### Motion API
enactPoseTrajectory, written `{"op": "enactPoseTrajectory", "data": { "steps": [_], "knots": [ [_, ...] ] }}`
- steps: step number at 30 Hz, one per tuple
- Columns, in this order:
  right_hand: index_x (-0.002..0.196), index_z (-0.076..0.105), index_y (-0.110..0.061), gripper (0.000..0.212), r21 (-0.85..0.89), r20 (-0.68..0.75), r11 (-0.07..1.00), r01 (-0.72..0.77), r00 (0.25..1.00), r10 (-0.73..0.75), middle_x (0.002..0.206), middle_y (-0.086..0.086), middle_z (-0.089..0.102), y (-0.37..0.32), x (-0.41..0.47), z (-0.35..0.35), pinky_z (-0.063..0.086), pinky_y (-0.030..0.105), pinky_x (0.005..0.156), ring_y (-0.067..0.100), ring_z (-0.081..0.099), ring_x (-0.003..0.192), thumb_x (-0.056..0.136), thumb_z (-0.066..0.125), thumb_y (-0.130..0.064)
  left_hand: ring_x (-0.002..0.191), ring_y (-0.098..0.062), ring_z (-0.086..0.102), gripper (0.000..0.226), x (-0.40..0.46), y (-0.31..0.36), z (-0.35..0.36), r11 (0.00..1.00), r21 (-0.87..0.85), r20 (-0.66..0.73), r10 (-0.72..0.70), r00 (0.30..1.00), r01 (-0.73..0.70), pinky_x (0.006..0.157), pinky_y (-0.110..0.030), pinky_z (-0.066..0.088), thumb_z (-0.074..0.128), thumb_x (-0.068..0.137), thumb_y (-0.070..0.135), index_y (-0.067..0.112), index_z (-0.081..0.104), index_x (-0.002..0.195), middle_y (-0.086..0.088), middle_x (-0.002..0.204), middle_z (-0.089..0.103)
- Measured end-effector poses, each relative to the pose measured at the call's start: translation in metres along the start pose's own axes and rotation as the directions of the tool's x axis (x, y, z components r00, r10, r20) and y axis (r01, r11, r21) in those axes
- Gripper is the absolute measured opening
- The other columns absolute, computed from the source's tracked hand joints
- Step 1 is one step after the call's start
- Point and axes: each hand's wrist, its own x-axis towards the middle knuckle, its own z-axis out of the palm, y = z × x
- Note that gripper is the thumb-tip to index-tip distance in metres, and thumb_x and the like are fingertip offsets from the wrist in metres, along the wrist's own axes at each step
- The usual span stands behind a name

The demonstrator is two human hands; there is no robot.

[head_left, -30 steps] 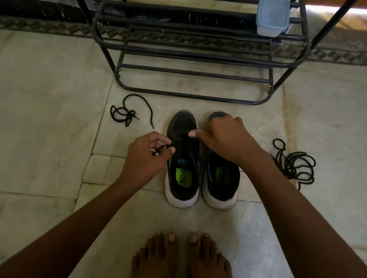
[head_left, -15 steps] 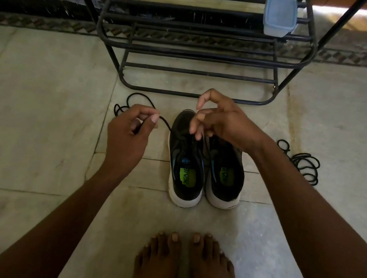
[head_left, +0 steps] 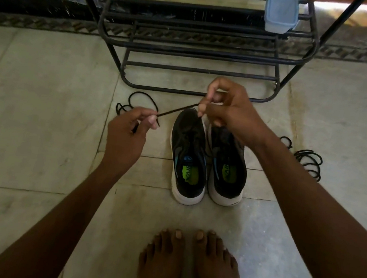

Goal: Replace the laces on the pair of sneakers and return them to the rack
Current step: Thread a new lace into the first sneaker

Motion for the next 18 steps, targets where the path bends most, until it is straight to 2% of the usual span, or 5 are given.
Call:
{"op": "enactPoseTrajectory", "data": {
  "steps": [4,8,11,14,18],
  "knots": [
    [0.098,0.054,-0.003,0.014,-0.03,-0.074,1.0,0.004,0.997,-0.006,0.086,0.03,0.066,0.005,-0.002,-0.011,0.039,0.028,0.048,0.016,0.051,0.052,0.093,0.063,0.007,0.073,-0.006,0.064,0.021,-0.009,-0.026,0.001,0.987,0.155,0.063,-0.062,0.996,0.051,0.071,-0.003,0.041,0.055,0.106,0.02,0.014,0.074,0.105,0.01,0.076,0.065],
    [0.097,0.056,0.003,0.008,-0.08,-0.201,0.996,0.042,0.978,-0.057,0.084,0.02,0.07,0.016,-0.002,-0.006,0.05,0.031,0.055,0.027,0.065,0.062,0.094,0.064,0.003,0.061,-0.004,0.059,0.024,-0.017,-0.044,0.004,0.967,0.237,0.131,-0.123,0.984,0.09,0.061,-0.017,0.042,0.052,0.106,0.026,0.02,0.071,0.092,0.008,0.068,0.063],
    [0.1,0.055,0.005,0.011,-0.12,-0.246,0.991,0.05,0.966,-0.079,0.098,0.022,0.069,0.025,-0.005,0.001,0.054,0.033,0.059,0.029,0.074,0.074,0.094,0.064,0.002,0.06,-0.006,0.058,0.029,-0.019,-0.06,0.003,0.951,0.282,0.147,-0.173,0.974,0.127,0.061,-0.027,0.04,0.053,0.106,0.027,0.023,0.067,0.081,0.013,0.065,0.059],
    [0.107,0.058,-0.009,0.018,-0.306,-0.236,0.952,0.001,0.969,-0.077,0.118,0.007,0.062,0.039,-0.01,0.01,0.056,0.027,0.061,0.015,0.074,0.076,0.093,0.067,-0.004,0.069,-0.001,0.053,0.027,-0.023,-0.058,0.007,0.946,0.273,0.098,-0.209,0.973,0.176,0.066,-0.015,0.036,0.058,0.104,0.025,0.025,0.069,0.08,0.01,0.079,0.056],
    [0.096,0.061,-0.022,0.02,-0.557,-0.238,0.825,-0.095,0.97,-0.049,0.1,0.0,0.059,0.05,-0.019,0.017,0.048,0.016,0.064,0.007,0.063,0.07,0.085,0.072,-0.009,0.073,-0.004,0.056,0.023,-0.024,-0.045,0.015,0.943,0.182,0.081,-0.298,0.951,0.28,0.071,-0.007,0.039,0.059,0.104,0.025,0.023,0.076,0.088,0.005,0.084,0.056]
  ]
}}
